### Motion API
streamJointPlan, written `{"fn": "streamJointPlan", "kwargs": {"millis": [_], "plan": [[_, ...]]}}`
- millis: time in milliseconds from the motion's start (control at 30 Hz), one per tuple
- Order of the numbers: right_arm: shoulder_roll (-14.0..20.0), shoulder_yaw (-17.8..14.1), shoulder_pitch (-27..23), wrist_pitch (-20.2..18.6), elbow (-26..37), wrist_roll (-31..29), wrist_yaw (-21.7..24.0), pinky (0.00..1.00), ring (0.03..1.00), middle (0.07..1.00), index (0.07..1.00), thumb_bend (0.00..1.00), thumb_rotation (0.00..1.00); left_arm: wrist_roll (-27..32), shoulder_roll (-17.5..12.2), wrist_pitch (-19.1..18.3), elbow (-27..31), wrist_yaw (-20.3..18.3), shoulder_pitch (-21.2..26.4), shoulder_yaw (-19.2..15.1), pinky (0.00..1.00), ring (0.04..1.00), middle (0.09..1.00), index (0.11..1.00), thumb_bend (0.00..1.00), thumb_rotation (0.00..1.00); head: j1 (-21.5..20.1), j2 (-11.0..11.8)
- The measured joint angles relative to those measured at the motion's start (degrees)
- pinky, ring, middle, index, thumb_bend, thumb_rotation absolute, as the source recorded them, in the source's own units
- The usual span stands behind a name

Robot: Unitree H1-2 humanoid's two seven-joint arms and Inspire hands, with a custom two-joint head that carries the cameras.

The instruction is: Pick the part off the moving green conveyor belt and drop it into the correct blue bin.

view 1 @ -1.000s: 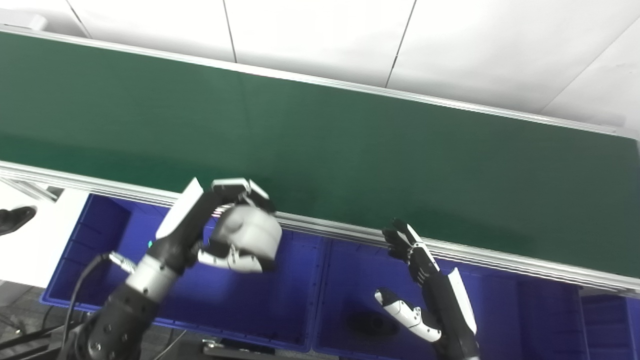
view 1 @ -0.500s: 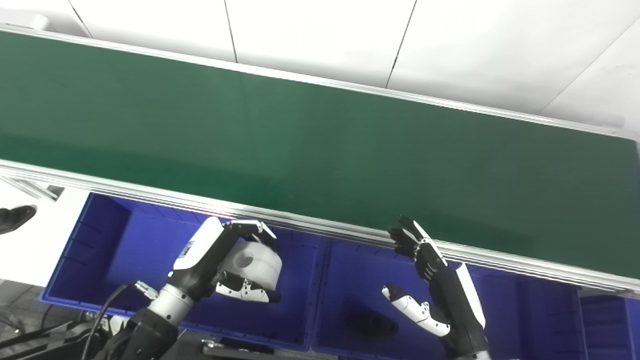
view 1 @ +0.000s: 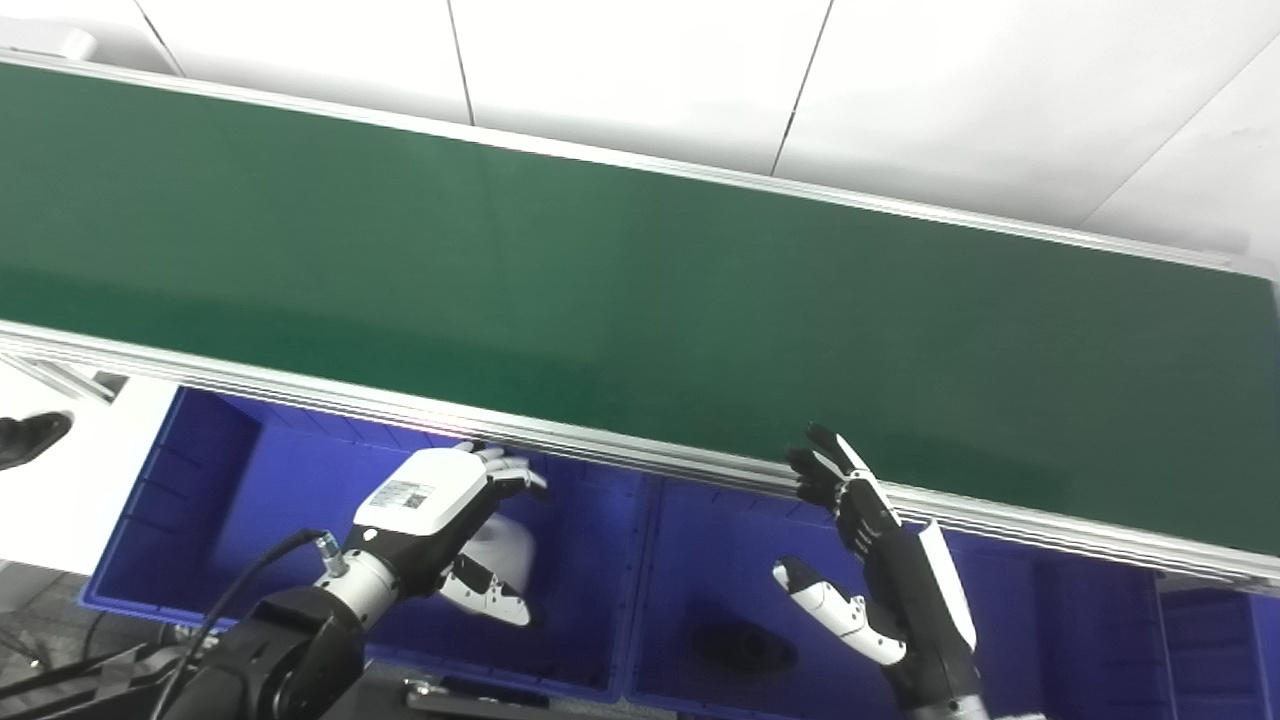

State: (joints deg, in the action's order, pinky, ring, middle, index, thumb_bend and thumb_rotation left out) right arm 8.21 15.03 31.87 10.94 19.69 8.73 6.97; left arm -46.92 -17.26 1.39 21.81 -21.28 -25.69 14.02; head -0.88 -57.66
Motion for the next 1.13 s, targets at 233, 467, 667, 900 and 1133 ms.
{"fn": "streamJointPlan", "kwargs": {"millis": [233, 467, 667, 900, 1133], "plan": [[-0.43, 0.84, 0.58, -0.32, -0.03, 1.76, 0.01, 0.85, 0.897, 0.875, 0.939, 0.69, 0.6, 28.09, 0.47, 7.02, -3.72, 0.46, -2.25, -2.09, 0.84, 0.906, 0.905, 0.824, 0.83, 0.65, -3.96, 0.88], [-1.45, 3.53, 2.91, -1.81, 0.87, 6.49, 0.02, 0.84, 0.901, 0.909, 0.959, 0.7, 0.5, 47.2, 2.05, 17.92, -8.01, 0.42, 0.2, -2.31, 0.83, 0.85, 0.846, 0.81, 0.8, 0.61, -8.79, 0.53], [-2.19, 4.11, 3.78, -2.56, 0.88, 10.0, -0.37, 0.86, 0.903, 0.919, 0.968, 0.74, 0.47, 50.96, 1.19, 20.0, -12.19, 0.09, 1.46, -3.2, 0.83, 0.855, 0.847, 0.811, 0.8, 0.53, -16.43, 0.26], [-4.6, 5.41, 3.63, -5.0, 0.89, 14.24, -1.05, 0.84, 0.896, 0.918, 0.968, 0.77, 0.43, 51.92, 0.87, 22.94, -14.71, -0.07, 1.22, -4.93, 0.79, 0.84, 0.851, 0.813, 0.79, 0.5, -19.95, 0.26], [-5.09, 6.17, 3.57, -6.08, 0.89, 17.61, -1.52, 0.81, 0.876, 0.917, 0.976, 0.81, 0.42, 52.97, 1.65, 23.15, -15.6, -2.24, 1.13, -6.64, 0.81, 0.846, 0.854, 0.815, 0.8, 0.47, -22.93, 0.79]]}}
